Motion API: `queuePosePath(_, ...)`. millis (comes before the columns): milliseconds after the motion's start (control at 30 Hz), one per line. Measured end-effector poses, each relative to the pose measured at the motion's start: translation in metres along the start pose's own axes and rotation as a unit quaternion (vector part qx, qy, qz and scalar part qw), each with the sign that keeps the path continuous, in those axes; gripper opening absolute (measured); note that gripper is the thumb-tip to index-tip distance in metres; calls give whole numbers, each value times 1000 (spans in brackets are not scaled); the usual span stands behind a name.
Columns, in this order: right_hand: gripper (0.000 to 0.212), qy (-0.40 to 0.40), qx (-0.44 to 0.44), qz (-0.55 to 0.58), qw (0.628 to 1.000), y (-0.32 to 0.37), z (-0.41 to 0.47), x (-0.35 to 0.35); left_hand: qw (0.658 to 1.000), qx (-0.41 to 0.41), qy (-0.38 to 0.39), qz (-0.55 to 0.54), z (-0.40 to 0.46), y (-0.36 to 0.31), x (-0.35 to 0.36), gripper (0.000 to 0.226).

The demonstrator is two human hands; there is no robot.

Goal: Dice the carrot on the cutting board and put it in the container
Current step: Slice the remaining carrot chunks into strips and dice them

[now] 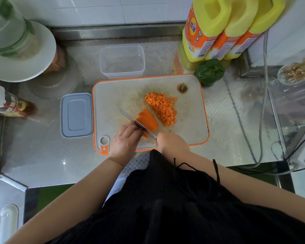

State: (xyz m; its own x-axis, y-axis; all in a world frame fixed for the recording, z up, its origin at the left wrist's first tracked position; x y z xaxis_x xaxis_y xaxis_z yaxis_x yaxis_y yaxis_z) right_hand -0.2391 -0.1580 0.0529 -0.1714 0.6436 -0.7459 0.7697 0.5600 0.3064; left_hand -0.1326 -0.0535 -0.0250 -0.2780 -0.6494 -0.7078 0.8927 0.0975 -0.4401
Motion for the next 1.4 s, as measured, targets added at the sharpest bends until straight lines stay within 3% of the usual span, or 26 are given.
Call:
queuePosePath(133,17,20,30,-2,999,4,1,-2,1000,-4,3,6,-2,2,2,13)
queuePosePath(233,5,11,38,-7,999,7,5,0,1000,-10,-3,13,-2,1,3,7)
queuePosePath(800,13,16,39,-16,999,18,19,0,999,-33,6,-14,-6,4,7,10)
queuePosePath(1100,19,-29,35,2,999,20,25,5,1000,-25,5,0,-5,4,6,13)
queuePosePath(1400,12,12,38,20,999,14,31,20,999,-2,27,24,-5,5,5,13)
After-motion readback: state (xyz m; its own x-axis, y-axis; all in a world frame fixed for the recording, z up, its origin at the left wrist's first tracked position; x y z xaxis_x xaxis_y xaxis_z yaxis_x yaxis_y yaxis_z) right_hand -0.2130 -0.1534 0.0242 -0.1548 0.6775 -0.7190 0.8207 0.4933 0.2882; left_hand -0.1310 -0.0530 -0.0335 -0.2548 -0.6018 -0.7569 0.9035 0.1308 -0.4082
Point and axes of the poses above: each hand's wrist, its own z-axis towards the middle knuckle, its own x-axis out of the palm, y = z × x, the point moved 4 cm from there along z, towards the middle knuckle, and after that the axes turned 9 degrees about -y, right-handed, at the moved point
